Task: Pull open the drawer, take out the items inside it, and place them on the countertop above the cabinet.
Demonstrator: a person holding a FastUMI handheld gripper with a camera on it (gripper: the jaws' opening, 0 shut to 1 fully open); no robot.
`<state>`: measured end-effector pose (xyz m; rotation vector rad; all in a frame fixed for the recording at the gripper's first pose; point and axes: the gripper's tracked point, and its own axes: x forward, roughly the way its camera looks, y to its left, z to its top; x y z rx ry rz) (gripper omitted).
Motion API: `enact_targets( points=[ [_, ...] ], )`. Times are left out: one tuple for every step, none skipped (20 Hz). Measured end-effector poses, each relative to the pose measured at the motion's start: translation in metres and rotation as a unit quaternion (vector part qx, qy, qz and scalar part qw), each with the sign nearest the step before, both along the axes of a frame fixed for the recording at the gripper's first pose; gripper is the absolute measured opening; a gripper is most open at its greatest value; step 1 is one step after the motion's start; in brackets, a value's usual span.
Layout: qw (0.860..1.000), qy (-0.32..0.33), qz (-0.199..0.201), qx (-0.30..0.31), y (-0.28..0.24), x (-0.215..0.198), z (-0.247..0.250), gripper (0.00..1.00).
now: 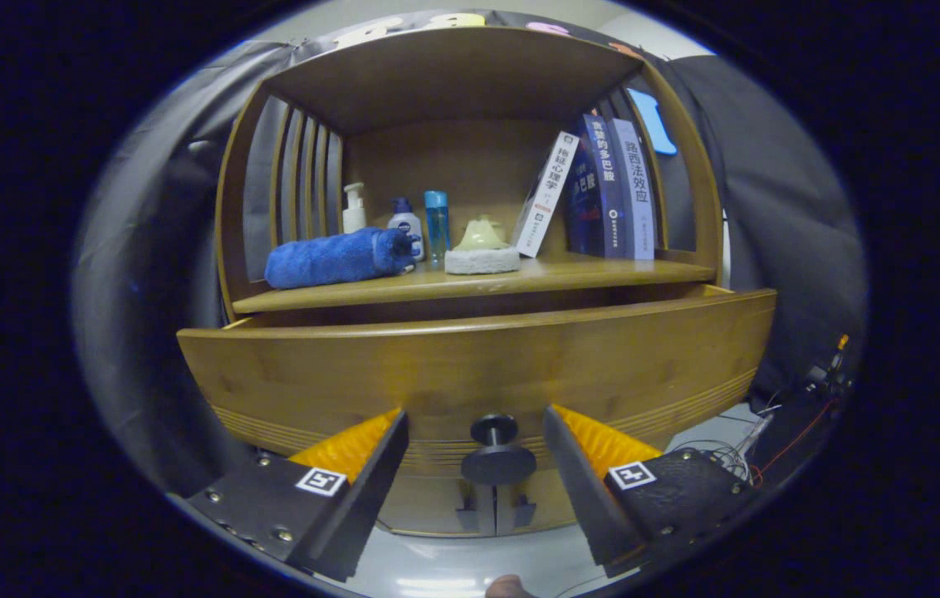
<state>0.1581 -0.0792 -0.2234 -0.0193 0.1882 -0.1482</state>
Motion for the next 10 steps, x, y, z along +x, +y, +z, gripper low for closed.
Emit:
enact_targets(
  points=[
    [1.000, 0.004, -0.001, 0.007, 0.001, 0.005, -0.001, 0.99],
    [1.000, 0.009, -0.001, 0.014, 0.001, 0.009, -0.001, 0.99],
    [1.000, 0.010, -0.001, 0.022, 0.001, 0.014, 0.000, 0.99],
    [1.000, 0.014, -0.001, 0.026, 0.000, 0.020, 0.000, 0.99],
    [1.000, 0.016, 0.000, 0.022, 0.000, 0.024, 0.000, 0.99],
    [1.000, 0.017, 0.001, 0.020, -0.001, 0.030, -0.001, 0.99],
    [1.000, 0.017, 0.001, 0.022, -0.001, 0.034, -0.001, 0.99],
    [1.000, 0.018, 0.000, 0.024, -0.001, 0.039, -0.001, 0.99],
    [0.999, 0.021, 0.000, 0.026, -0.001, 0.042, -0.001, 0.99],
    [0.999, 0.020, 0.000, 0.030, -0.001, 0.046, -0.001, 0.99]
  ],
)
